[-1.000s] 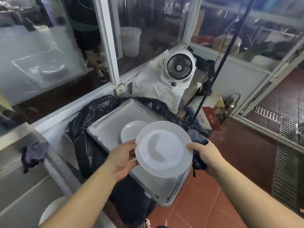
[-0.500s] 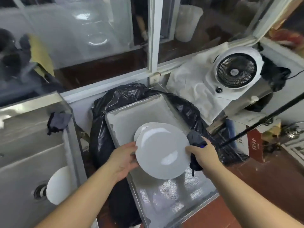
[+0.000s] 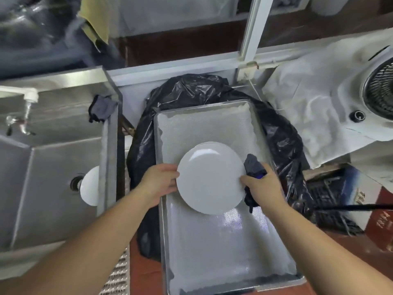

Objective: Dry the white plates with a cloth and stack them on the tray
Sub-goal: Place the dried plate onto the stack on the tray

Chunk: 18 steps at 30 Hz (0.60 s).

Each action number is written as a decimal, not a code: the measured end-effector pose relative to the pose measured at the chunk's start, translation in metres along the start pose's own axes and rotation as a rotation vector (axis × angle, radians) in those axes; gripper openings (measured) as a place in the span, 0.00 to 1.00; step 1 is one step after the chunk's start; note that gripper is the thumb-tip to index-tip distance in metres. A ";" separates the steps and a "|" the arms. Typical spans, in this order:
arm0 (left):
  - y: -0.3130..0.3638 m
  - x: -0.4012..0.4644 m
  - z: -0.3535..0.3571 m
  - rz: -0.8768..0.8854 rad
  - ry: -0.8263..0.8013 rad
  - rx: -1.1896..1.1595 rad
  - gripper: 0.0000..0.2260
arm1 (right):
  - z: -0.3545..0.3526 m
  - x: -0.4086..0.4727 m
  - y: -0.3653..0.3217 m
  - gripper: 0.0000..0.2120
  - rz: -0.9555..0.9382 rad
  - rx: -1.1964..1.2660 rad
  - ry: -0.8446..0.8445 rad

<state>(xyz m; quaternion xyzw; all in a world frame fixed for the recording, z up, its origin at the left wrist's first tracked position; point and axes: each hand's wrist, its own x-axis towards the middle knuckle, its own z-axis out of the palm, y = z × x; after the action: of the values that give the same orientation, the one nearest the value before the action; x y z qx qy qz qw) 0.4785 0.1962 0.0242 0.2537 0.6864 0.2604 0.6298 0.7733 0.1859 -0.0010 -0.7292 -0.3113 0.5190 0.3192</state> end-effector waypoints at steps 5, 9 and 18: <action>-0.007 0.027 0.005 0.018 0.118 0.097 0.14 | 0.008 0.016 -0.001 0.22 -0.015 -0.079 -0.010; -0.009 0.041 0.009 0.064 0.176 0.204 0.10 | 0.009 0.025 -0.004 0.22 -0.046 -0.136 0.030; -0.013 0.050 0.028 0.151 0.302 0.512 0.08 | 0.012 0.031 0.002 0.31 -0.030 -0.256 0.057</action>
<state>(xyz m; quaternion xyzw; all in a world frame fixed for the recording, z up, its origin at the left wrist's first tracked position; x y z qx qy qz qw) 0.5019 0.2218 -0.0232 0.4129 0.7947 0.1599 0.4153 0.7703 0.2105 -0.0233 -0.7736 -0.3768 0.4494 0.2401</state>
